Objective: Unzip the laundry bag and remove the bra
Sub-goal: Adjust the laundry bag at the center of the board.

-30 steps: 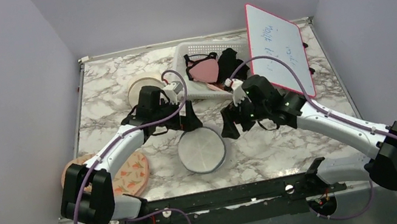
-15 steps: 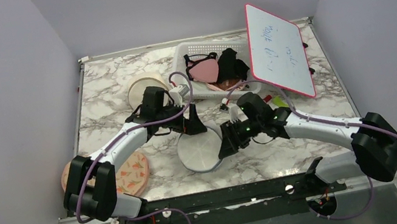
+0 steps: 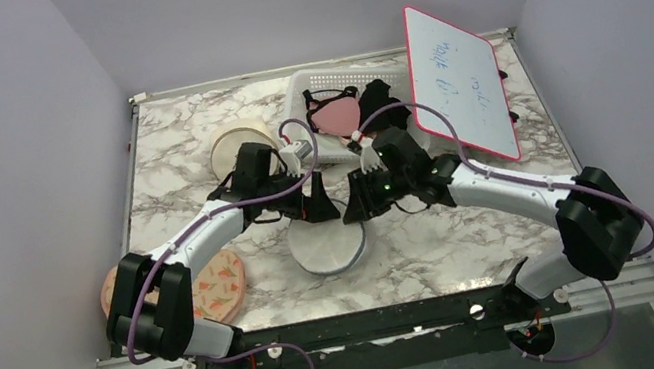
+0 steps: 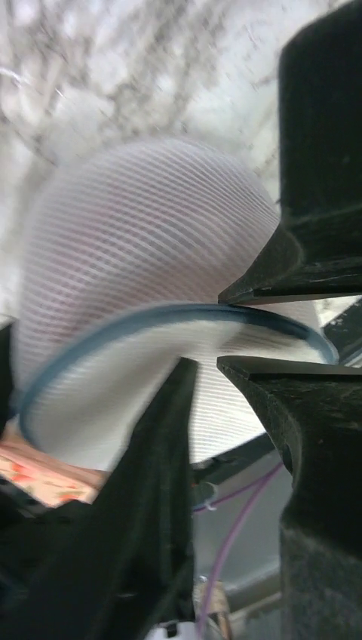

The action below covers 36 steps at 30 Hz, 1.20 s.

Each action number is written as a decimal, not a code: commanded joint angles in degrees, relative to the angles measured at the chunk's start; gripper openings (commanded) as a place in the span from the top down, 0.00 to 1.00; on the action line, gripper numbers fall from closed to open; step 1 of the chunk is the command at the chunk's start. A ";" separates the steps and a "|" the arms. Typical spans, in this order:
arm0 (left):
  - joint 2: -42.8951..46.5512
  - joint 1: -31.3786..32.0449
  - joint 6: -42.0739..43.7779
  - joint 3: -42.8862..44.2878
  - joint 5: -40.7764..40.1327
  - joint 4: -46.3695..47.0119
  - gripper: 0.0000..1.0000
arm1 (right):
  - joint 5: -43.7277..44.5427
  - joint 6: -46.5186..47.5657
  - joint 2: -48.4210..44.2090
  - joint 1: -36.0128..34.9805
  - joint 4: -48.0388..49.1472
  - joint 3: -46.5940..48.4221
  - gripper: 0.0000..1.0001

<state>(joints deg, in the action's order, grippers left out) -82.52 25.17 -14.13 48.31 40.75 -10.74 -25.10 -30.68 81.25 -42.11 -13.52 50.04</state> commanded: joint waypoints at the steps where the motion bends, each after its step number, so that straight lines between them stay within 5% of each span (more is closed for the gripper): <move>1: 0.43 0.23 1.29 1.87 2.66 -0.13 0.19 | 6.95 5.81 4.26 1.65 -3.95 6.31 0.71; 8: -0.53 0.23 1.38 2.23 2.14 -1.09 0.30 | 8.53 10.12 8.23 3.53 -6.21 12.69 0.71; 20: 0.45 0.16 -2.10 3.13 0.21 -1.14 0.82 | 11.71 15.37 -0.75 3.56 -13.20 10.06 0.48; 25: 5.34 -0.81 -14.70 -2.52 -8.88 6.07 1.00 | 11.01 14.48 -3.79 3.55 -17.53 8.10 0.41; 29: 12.28 -4.33 -29.98 -11.39 -14.28 11.61 1.00 | 5.10 11.84 -6.27 3.52 -14.62 3.74 0.36; 36: 29.47 -5.58 -61.59 -31.95 -19.63 30.96 1.00 | -17.51 -2.50 -5.08 2.23 7.20 -7.78 0.34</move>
<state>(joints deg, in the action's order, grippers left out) -60.40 19.35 -52.56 24.56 26.04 5.48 -27.31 -23.38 75.72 -38.65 -21.82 47.79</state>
